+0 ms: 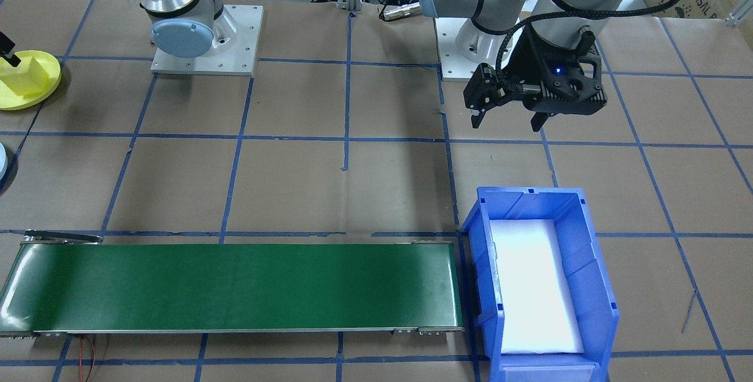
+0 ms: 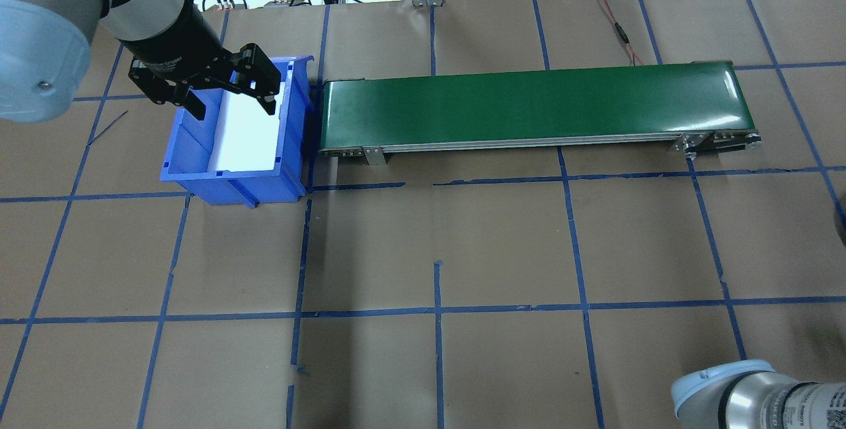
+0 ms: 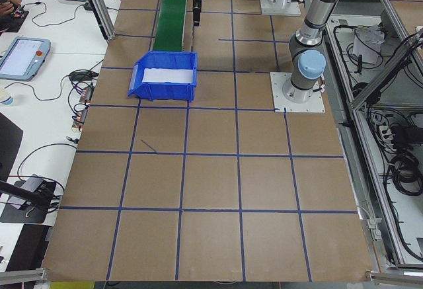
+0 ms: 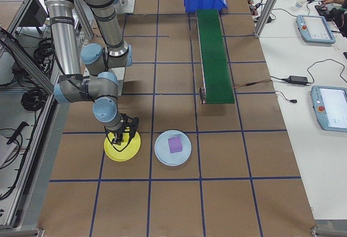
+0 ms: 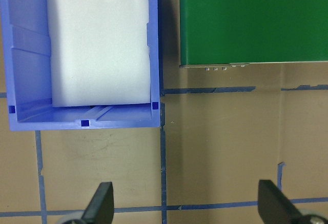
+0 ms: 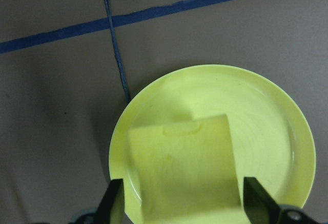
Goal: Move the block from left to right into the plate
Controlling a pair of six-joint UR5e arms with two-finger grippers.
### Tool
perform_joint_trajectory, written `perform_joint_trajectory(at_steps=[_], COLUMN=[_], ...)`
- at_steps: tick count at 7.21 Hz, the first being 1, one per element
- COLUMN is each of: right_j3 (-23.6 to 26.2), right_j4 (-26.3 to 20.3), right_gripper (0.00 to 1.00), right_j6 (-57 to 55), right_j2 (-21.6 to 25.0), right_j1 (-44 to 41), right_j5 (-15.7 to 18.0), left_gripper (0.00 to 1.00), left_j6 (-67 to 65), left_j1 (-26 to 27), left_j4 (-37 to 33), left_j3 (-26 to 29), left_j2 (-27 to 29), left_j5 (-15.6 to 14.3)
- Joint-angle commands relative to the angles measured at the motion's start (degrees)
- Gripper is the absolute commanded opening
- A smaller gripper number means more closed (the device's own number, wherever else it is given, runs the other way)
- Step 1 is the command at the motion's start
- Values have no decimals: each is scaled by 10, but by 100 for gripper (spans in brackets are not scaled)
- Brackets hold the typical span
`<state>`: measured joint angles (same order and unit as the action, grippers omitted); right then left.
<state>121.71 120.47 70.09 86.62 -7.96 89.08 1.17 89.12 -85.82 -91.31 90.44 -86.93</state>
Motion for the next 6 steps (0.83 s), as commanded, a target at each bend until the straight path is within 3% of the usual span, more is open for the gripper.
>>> perform_joint_trajectory(at_steps=[1,2,3,4,6], right_j3=[-14,-61,-114,-164,-214], right_j4=[-1,-8,-58,-77,-150], right_gripper=[100,100,100,100,100], right_j6=[-42,-70,-95,-134,-278], right_j2=[13,23,22,36,90], right_j1=[-40,-127,-203,-244,-386], right_j5=[7,14,38,29,38], left_gripper=[100,100,100,100,100], left_j6=[1,0,1,0,0], left_j1=[1,1,1,2,2], left_j4=[0,0,0,0,0], left_j3=[0,0,0,1,1], left_j2=[0,0,0,0,0], left_j5=[0,0,-1,-2,-2])
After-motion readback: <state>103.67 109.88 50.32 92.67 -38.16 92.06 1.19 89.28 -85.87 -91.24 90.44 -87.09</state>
